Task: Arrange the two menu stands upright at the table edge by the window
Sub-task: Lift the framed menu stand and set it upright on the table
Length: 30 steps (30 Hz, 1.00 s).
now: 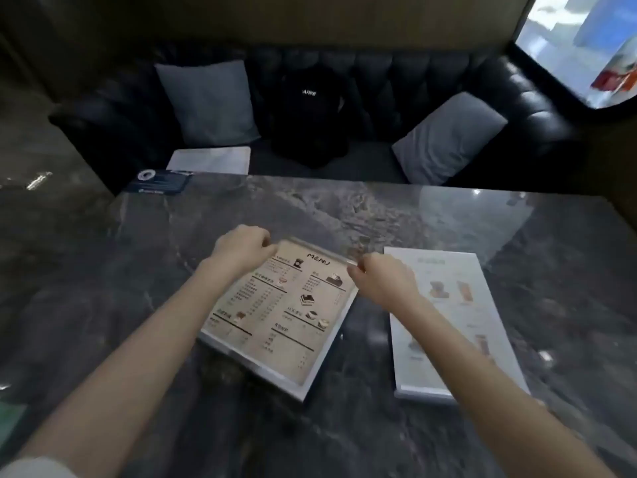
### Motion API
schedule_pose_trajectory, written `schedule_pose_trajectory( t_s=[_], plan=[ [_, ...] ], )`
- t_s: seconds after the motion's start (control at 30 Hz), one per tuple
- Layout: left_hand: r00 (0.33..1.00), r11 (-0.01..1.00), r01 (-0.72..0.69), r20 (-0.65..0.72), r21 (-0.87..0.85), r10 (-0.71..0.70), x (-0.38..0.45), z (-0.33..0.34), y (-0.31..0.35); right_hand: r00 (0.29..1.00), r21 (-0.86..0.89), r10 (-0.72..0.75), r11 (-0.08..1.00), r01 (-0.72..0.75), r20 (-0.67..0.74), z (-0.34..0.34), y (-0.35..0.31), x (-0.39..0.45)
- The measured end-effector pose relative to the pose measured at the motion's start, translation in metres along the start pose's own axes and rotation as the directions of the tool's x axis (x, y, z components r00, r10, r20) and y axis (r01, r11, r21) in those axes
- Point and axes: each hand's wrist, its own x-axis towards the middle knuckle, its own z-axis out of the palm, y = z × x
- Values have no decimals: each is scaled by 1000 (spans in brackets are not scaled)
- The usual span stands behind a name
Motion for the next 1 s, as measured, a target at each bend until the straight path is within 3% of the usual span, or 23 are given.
schedule_pose_trajectory(
  t_s=[0.1, 0.23, 0.33, 0.4, 0.53, 0.77, 1.0],
  plan=[
    [998, 998, 61, -8, -7, -61, -3, 28, -10, 994, 61, 106, 992, -106, 1, 32, 3, 0],
    [988, 991, 133, -74, -16, -134, -14, 52, -22, 984, 319, 176, 931, -177, 34, 63, 7, -14],
    [968, 969, 246, 42, -4, -246, -7, 75, -36, 947, 472, 279, 820, -322, 161, 95, 11, -9],
    [958, 960, 280, 75, -6, -278, -10, 78, -42, 930, 600, 312, 712, -366, 197, 104, 13, -15],
    [941, 937, 327, 125, -120, -313, -5, 76, -48, 890, 828, 267, 339, -447, 371, 105, 13, -17],
    [930, 890, 362, 177, -277, -323, -1, 70, -53, 831, 826, 191, 127, -549, 523, 104, 16, -12],
    [925, 840, 376, 209, -391, -317, -2, 61, -50, 809, 814, 204, 83, -575, 551, 101, 13, -9]
  ],
)
